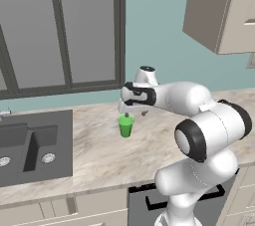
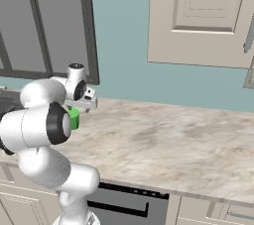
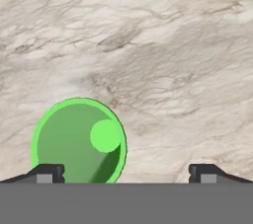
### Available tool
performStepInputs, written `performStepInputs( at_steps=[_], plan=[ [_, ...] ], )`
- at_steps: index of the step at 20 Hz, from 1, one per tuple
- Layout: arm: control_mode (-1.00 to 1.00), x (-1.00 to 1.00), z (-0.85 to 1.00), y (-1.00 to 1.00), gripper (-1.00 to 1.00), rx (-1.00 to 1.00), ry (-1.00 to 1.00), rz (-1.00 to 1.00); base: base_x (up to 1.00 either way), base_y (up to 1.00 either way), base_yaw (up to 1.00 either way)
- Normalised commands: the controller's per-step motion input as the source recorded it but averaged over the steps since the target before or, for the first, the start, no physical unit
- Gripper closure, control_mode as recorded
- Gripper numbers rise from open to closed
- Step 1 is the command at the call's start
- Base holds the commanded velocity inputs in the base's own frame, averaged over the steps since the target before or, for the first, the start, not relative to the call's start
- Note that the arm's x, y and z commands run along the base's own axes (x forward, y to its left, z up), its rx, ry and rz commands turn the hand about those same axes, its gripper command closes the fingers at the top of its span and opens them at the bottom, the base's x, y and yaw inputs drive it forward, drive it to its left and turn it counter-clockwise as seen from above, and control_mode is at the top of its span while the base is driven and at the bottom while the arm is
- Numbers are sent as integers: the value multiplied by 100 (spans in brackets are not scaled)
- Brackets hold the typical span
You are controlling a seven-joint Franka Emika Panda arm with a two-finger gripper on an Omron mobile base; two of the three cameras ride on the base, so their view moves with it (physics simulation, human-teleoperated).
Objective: Move the cup from next to the sink to the open cabinet. Then, move the bowl with the lemon to the fridge to clear the area for faucet cleaning.
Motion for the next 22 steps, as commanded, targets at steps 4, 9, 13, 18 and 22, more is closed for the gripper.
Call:
performStepInputs(
  at_steps=[4,9,13,18,22],
  plan=[
    [-100,8,-13,13,-100,0,8,0,0,0,0],
    [-100,0,-27,2,-100,0,4,0,0,0,0],
    [-100,0,-29,0,-100,0,1,1,0,0,0],
    [-100,0,-24,0,-100,0,0,0,0,0,0],
    [-100,0,-5,0,-100,0,0,0,0,0,0]
  ],
)
